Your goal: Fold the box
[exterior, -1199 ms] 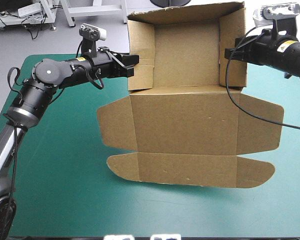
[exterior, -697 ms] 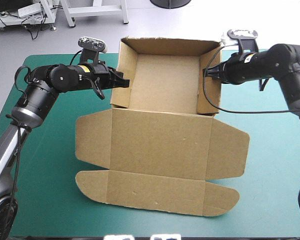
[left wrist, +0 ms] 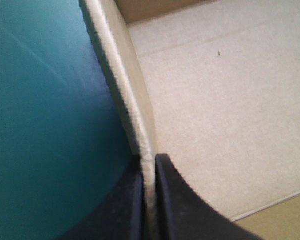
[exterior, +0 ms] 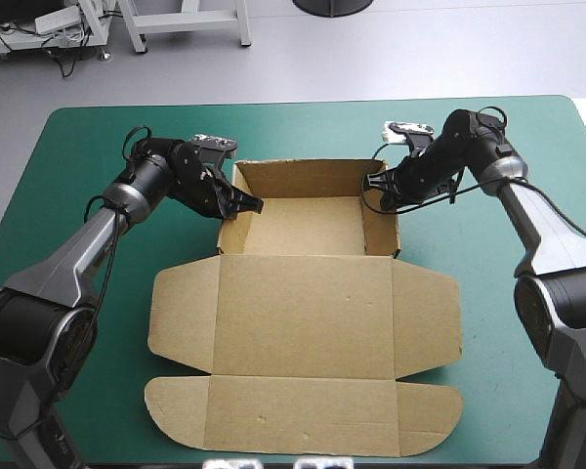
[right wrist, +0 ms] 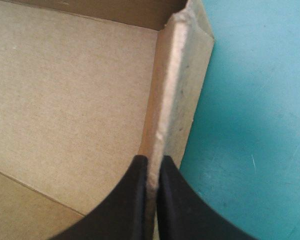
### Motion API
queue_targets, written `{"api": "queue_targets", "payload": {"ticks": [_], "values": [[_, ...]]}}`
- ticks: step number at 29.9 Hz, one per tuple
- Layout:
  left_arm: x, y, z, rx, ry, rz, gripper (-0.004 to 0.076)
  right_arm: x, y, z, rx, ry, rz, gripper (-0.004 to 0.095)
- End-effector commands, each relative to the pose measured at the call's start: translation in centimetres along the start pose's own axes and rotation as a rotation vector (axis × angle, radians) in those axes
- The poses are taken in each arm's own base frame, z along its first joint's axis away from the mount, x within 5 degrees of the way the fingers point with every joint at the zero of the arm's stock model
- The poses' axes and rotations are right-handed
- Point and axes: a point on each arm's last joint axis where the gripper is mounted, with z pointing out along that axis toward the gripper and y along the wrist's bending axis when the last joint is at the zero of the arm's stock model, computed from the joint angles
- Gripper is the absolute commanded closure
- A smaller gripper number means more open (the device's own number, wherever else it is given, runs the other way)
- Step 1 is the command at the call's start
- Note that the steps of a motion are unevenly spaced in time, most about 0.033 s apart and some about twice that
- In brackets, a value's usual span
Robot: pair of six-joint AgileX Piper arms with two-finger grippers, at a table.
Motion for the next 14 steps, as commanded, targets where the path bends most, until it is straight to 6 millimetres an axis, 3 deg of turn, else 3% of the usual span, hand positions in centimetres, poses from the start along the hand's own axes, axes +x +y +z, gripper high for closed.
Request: {"api": "queue_targets", "payload": {"ticks": [1,6,9,11,14], "values": [[-0.66,-1.07,-1.18,0.032,-0.048,0.009,0.0734,-0.36,1.35,-1.94,-0.017,-0.061,-0.096,0.0906],[-0.64,-0.69,-0.41,0.004,-0.031,0.024,0.0733,-0.47,1.11,-1.98,0.013,-0.070,-0.133,0.0880],[-0.50,-0.65,-0.41,-0.001,-0.016,0.028,0.0724,-0.51,1.10,-1.98,0.014,-0.074,-0.143,0.0791],[-0.44,-0.57,-0.42,-0.001,-0.009,0.031,0.0693,-0.51,1.10,-1.98,0.014,-0.073,-0.158,0.0733],[-0.27,-0.59,-0.47,0.001,0.013,0.031,0.0582,-0.51,1.10,-1.98,0.015,-0.073,-0.168,0.0679]]}}
